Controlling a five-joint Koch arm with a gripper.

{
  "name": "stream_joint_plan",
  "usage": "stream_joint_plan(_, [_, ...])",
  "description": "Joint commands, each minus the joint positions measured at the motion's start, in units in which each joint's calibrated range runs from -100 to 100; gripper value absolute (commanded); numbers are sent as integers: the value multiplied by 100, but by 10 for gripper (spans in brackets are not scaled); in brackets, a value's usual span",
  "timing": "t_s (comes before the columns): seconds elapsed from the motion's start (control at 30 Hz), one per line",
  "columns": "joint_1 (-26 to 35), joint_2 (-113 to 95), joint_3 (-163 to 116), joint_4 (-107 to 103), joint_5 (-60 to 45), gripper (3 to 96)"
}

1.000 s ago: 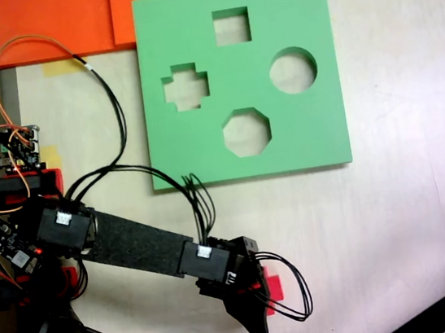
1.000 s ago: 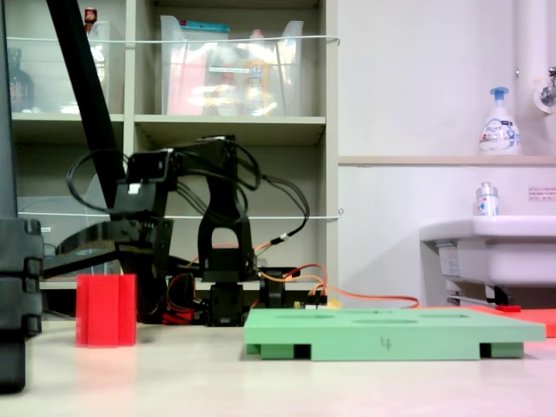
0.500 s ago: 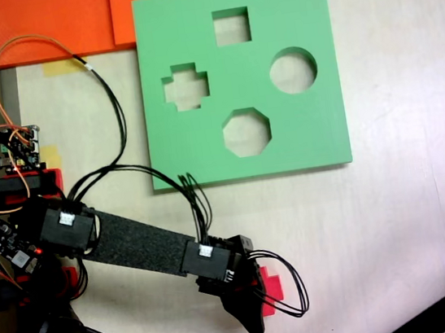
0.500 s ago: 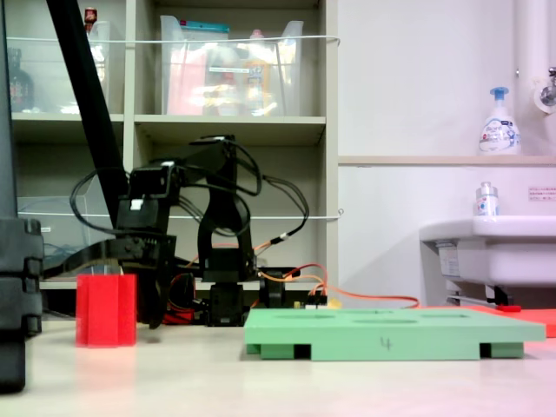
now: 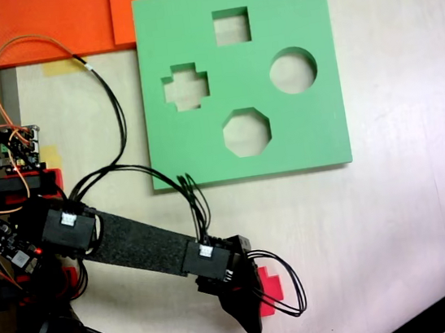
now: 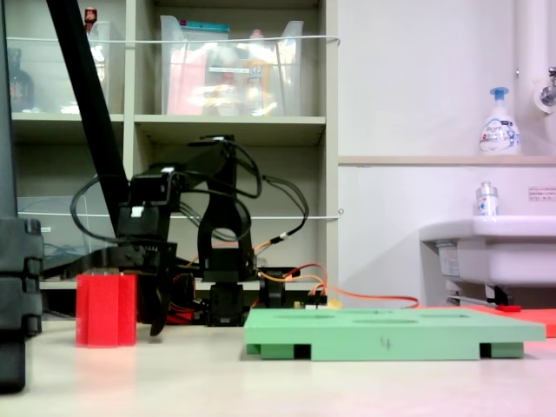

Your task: Put the cross columnar block into the corresponding hole

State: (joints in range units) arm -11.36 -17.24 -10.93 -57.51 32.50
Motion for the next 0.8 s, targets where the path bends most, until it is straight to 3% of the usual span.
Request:
stream_joint_plan(0.03, [5,-36,26,248,-39,882])
stream_joint_plan(0.17, [-10,-134,-44,248,-34,648])
stream_joint_plan(0.3, [-34,-274,-154,248,-34,503])
stream_joint_plan(0.8, [-166,-832,-393,229,-83,359])
